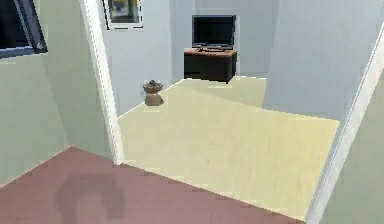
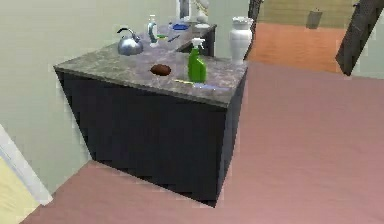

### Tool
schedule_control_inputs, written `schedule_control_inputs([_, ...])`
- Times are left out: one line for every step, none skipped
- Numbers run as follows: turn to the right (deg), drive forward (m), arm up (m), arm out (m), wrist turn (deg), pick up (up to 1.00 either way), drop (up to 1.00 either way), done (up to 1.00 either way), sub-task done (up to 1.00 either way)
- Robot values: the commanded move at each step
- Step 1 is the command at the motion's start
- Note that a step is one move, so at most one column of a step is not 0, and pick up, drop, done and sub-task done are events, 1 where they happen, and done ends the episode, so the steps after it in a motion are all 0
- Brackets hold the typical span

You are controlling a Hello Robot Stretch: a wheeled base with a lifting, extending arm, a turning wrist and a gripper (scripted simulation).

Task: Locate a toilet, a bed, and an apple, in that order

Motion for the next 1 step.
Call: schedule_control_inputs([15.0,0.00,0.00,0.00,0.0,0.00,0.00,0.00,0.00])
